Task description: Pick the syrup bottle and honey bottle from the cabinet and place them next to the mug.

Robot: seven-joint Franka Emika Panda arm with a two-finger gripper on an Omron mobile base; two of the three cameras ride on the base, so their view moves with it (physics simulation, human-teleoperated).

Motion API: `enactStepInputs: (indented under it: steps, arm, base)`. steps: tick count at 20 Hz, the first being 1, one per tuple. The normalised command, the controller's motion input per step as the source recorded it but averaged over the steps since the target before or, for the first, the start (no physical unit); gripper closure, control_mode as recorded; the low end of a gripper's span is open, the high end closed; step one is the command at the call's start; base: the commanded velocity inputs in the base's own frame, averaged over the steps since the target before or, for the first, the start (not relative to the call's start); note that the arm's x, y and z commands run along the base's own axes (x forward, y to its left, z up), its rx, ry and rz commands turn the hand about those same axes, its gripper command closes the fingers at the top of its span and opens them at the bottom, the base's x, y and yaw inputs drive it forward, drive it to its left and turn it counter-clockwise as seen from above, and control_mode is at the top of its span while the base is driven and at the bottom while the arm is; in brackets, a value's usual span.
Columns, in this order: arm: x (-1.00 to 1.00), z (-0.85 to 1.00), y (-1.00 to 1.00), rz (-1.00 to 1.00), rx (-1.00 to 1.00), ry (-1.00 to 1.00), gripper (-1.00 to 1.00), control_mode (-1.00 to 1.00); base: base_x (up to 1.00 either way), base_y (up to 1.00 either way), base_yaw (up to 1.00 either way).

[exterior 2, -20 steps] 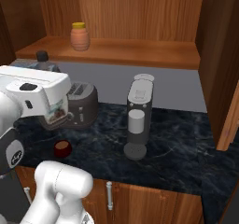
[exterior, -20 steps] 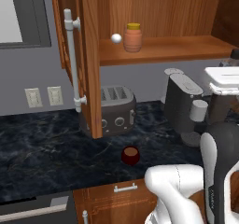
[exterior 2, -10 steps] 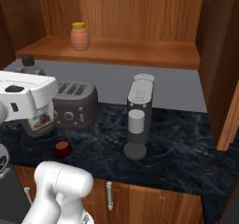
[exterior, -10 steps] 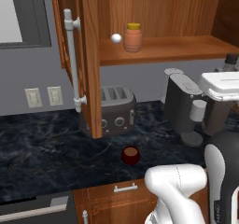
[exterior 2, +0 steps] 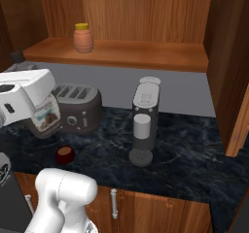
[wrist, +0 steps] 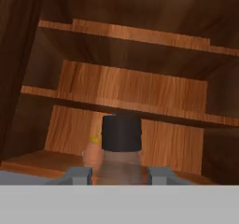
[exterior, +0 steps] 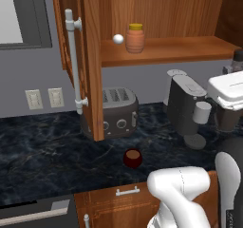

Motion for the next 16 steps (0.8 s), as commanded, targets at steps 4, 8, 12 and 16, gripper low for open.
enactStepInputs:
  steps: [4, 8, 12, 16]
  arm:
    - [0.39, -1.0, 0.0, 0.06, -0.19, -0.65, 1.0, -1.0]
    - [0.05, -0.59, 0.02, 0.03, -0.03, -0.33, 1.0, -1.0]
    - [0.11, -0.15, 0.0, 0.0, 0.0, 0.0, 1.0, -1.0]
    - [0.6, -0.77, 0.0, 0.05, 0.0, 0.0, 1.0, -1.0]
  base:
    - [0.0, 0.0, 0.0]
    - [0.0, 0.0, 0.0]
    - [0.0, 0.0, 0.0]
    - [0.0, 0.0, 0.0]
